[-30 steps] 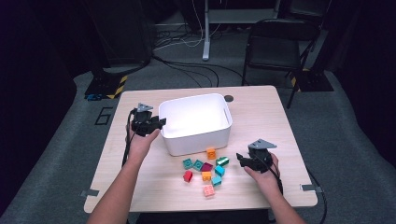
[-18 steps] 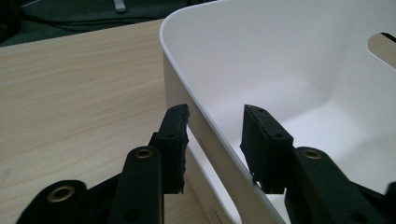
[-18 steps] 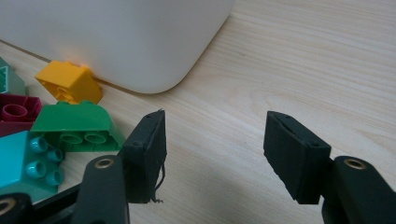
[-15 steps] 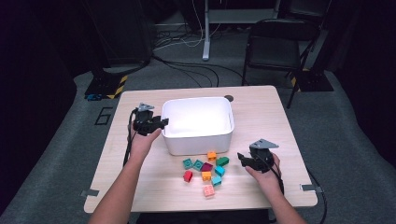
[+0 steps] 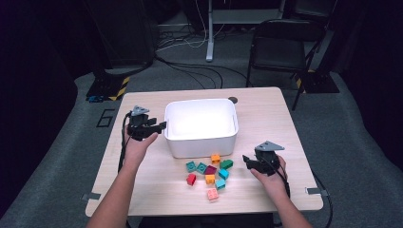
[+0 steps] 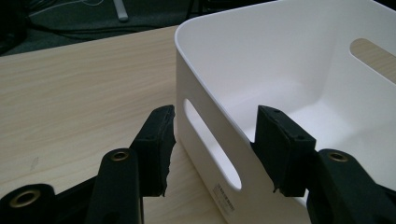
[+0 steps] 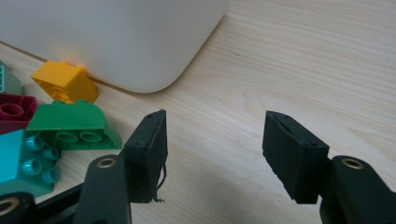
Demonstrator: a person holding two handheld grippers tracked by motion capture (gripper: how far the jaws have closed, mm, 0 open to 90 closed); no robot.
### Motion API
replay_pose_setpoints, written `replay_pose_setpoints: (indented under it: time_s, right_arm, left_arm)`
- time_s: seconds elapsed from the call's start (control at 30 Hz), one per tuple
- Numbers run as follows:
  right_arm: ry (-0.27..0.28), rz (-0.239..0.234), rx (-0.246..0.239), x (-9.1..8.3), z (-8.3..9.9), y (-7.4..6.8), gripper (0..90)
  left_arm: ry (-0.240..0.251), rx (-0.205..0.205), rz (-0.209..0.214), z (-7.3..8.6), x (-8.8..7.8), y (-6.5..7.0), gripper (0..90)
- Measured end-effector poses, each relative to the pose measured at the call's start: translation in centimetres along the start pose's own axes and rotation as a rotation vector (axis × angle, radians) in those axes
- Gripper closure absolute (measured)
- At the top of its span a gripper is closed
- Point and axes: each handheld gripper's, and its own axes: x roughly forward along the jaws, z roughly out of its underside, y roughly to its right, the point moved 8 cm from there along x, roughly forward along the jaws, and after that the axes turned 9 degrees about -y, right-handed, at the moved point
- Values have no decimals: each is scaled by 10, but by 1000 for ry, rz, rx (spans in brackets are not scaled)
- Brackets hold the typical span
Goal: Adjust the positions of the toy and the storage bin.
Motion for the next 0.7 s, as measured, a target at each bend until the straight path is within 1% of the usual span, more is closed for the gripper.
replay_pose_setpoints:
  time_s: [0.03, 0.13, 0.2, 0.27, 0.3, 0.37, 0.43, 0.5, 0.57, 0.63, 0.7]
  right_arm:
    - [0, -1, 0, -1, 0, 0, 397]
    - [1, 4, -5, -4, -1, -1, 402]
    - [6, 11, -14, -7, -2, -1, 407]
    - [13, 5, -20, -10, -3, -2, 410]
    - [15, 5, -29, -13, -4, -4, 418]
    - [16, 8, -39, -15, -4, -4, 420]
    - [14, 4, -42, -17, -4, -6, 422]
    - [11, -3, -45, -17, -3, -7, 427]
    - [11, -11, -45, -17, -3, -9, 428]
    - [7, -16, -46, -17, -3, -11, 428]
    - [5, -20, -49, -17, -3, -13, 429]
  left_arm:
    - [7, -1, 4, 2, -3, 0, 469]
    - [10, 12, -14, 8, -12, 0, 470]
    - [2, 25, -22, 12, -16, 0, 470]
    - [-4, 29, -35, 18, -21, -3, 469]
    - [-6, 27, -33, 21, -22, -5, 468]
    - [4, 14, -35, 29, -23, -8, 468]
    - [0, 13, -35, 35, -21, -10, 466]
    - [-1, -2, -31, 41, -18, -13, 464]
    - [-11, -18, -27, 45, -16, -16, 461]
    - [-1, -28, -29, 48, -16, -19, 461]
    - [4, -28, -38, 51, -15, -21, 461]
